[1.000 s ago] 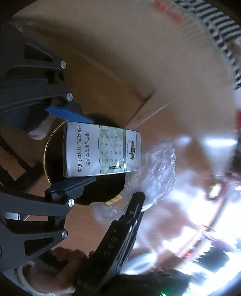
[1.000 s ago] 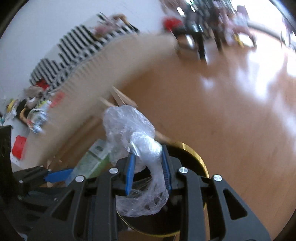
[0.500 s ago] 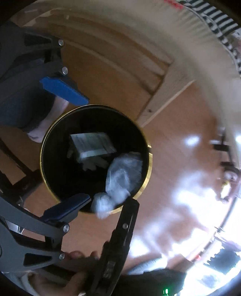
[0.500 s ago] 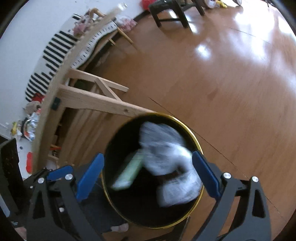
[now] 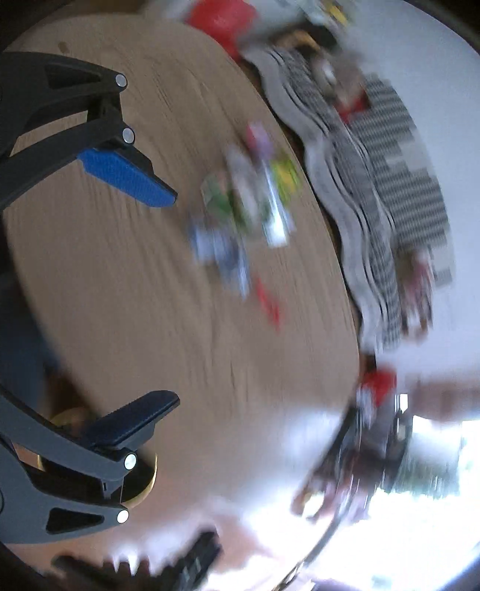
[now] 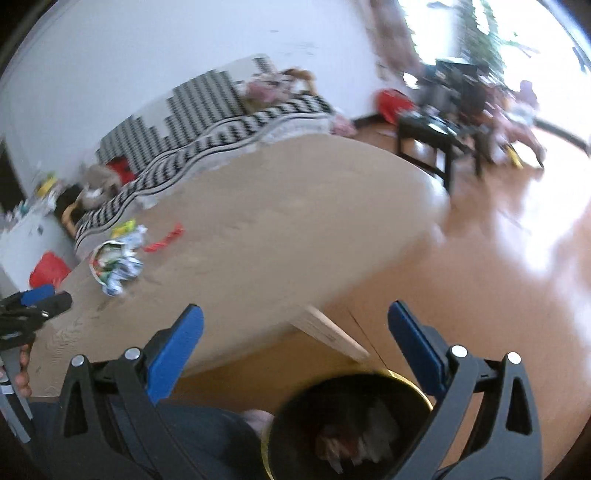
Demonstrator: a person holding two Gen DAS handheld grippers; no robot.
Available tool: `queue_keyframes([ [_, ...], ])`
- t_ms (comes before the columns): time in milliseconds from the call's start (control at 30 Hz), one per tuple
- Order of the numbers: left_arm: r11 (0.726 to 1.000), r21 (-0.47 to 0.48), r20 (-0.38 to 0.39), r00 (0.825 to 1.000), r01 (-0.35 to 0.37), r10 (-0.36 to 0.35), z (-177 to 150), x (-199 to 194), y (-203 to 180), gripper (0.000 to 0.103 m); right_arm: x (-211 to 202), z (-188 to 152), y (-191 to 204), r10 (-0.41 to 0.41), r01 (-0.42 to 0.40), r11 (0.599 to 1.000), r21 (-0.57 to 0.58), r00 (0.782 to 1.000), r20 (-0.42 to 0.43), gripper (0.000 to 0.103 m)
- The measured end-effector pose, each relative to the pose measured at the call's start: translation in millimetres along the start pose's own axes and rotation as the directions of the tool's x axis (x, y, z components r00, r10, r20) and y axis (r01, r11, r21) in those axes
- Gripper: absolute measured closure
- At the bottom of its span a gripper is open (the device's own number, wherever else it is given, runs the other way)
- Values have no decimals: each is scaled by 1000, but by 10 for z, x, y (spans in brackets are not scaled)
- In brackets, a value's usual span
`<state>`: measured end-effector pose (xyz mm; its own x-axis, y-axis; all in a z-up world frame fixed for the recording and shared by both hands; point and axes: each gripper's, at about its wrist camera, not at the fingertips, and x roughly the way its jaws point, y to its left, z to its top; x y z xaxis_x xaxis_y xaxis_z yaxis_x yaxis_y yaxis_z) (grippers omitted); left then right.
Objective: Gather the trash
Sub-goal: 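Move both open tools back over the table toward the remaining trash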
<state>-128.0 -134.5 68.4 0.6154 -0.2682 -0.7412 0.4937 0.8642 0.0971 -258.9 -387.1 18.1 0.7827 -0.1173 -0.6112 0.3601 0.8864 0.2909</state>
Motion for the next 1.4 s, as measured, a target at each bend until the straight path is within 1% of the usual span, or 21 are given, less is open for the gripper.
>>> queue_keyframes([
  [67,998,-50,-46,998,-38,36,-68,175,437,7,252,226,442,-12,11,995,-103,1000,-10,7],
  [133,993,-92,-75,995,-78,71,-105,340,760,7,501,409,811,4,-9,986,-166,999,-35,7],
  [200,985,-139,-83,992,-105,94,-104,475,977,7,652,522,1078,13,-22,980,-200,999,-47,7],
  [267,975,-189,-82,992,-115,101,-37,578,1151,7,881,674,1365,4,-13,980,-199,999,-42,7],
  [333,969,-224,-70,993,-105,91,75,762,1291,7,1092,808,1558,-6,1,989,-147,999,-35,7],
  [367,969,-228,-61,995,-96,84,110,823,1276,7,1176,836,1624,-14,9,991,-136,999,-38,7],
  [433,974,-223,-17,999,-52,49,179,929,1246,7,1471,894,1829,-56,47,989,-140,997,-61,7],
  [467,975,-217,-22,999,-46,42,201,1009,1233,7,1630,893,1924,-75,63,986,-152,994,-81,7],
  [500,977,-209,-51,998,-40,30,227,1105,1239,11,1810,884,2005,-88,70,985,-160,990,-109,7],
  [533,978,-206,-60,998,-28,16,243,1173,1239,13,1926,880,2031,-98,78,985,-157,987,-124,7],
  [567,978,-206,-53,999,-13,2,262,1204,1223,14,2012,864,2039,-108,87,984,-153,985,-136,7],
  [633,978,-207,-51,999,-4,-6,334,1271,1233,14,2201,839,2102,-134,107,980,-170,979,-157,7],
  [700,983,-186,-56,998,-3,-8,388,1345,1230,14,2347,773,2163,-159,116,970,-214,968,-193,7],
  [767,989,-149,-70,997,-19,9,431,1441,1220,14,2461,713,2223,-182,118,955,-272,957,-224,7],
  [800,990,-140,-80,997,-26,15,445,1491,1230,14,2513,682,2236,-207,129,943,-308,949,-237,7],
  [867,988,-151,-88,996,-21,8,457,1543,1282,14,2545,673,2185,-178,98,950,-298,951,-252,7],
  [933,986,-166,-90,996,-16,1,444,1545,1317,14,2556,685,2041,-143,67,961,-267,951,-273,7],
  [1067,982,-183,-96,995,-32,15,425,1522,1356,14,2522,716,1817,-153,82,963,-257,951,-269,7],
  [1167,983,-180,-88,996,-24,8,419,1483,1344,14,2481,758,1625,-174,114,967,-229,949,-264,7],
  [1267,986,-162,-81,997,-29,16,414,1463,1309,14,2471,759,1609,-170,112,967,-228,952,-256,6],
  [1400,986,-162,-82,996,-39,26,427,1466,1322,14,2496,755,1691,-159,100,966,-238,957,-243,6],
])
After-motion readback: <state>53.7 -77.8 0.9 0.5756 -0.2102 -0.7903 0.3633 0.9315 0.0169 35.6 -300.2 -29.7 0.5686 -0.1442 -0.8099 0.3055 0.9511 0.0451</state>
